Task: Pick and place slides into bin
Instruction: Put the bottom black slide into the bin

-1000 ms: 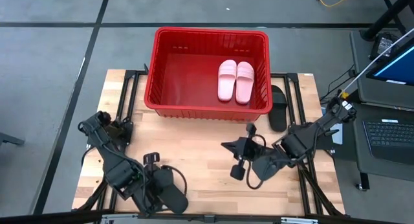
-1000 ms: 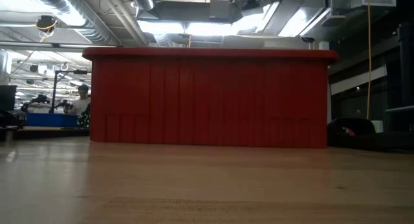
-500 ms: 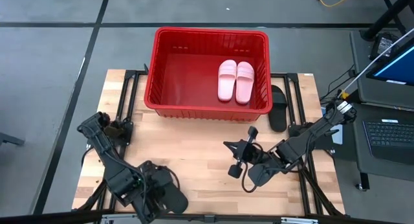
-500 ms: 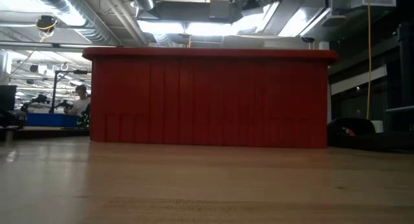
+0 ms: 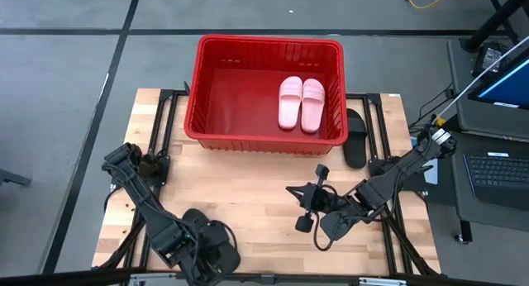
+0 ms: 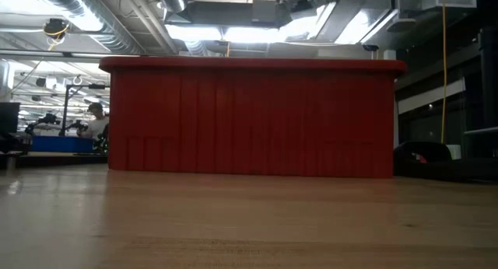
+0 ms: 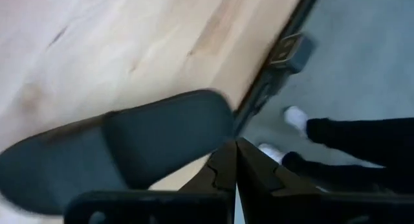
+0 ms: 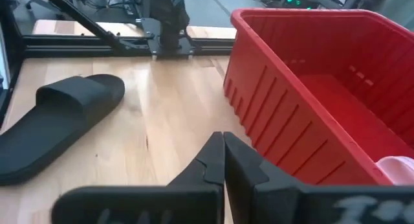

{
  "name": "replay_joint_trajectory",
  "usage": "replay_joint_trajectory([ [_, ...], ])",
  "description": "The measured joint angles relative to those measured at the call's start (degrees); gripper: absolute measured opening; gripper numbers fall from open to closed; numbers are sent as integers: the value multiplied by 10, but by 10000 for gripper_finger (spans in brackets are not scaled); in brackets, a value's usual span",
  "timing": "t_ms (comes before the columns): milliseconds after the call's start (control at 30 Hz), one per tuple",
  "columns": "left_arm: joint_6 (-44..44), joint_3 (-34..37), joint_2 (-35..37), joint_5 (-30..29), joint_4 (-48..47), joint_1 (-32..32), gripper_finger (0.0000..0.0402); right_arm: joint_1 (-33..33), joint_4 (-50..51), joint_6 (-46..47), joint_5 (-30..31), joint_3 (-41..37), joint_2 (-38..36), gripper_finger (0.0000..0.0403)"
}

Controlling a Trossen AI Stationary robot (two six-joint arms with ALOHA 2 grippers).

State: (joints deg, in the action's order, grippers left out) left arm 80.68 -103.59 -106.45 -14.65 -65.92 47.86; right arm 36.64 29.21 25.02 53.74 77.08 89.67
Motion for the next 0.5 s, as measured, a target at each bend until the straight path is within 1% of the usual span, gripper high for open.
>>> replay_joint_trajectory([
  [133,-25,0,0,-18,15,0,1,0,-1,0,0,0,0,5],
  [400,-68,0,0,-19,14,-5,9,0,-3,-16,0,0,0,5],
  [500,-83,0,0,-19,14,-4,16,0,-3,-14,-13,0,0,5],
])
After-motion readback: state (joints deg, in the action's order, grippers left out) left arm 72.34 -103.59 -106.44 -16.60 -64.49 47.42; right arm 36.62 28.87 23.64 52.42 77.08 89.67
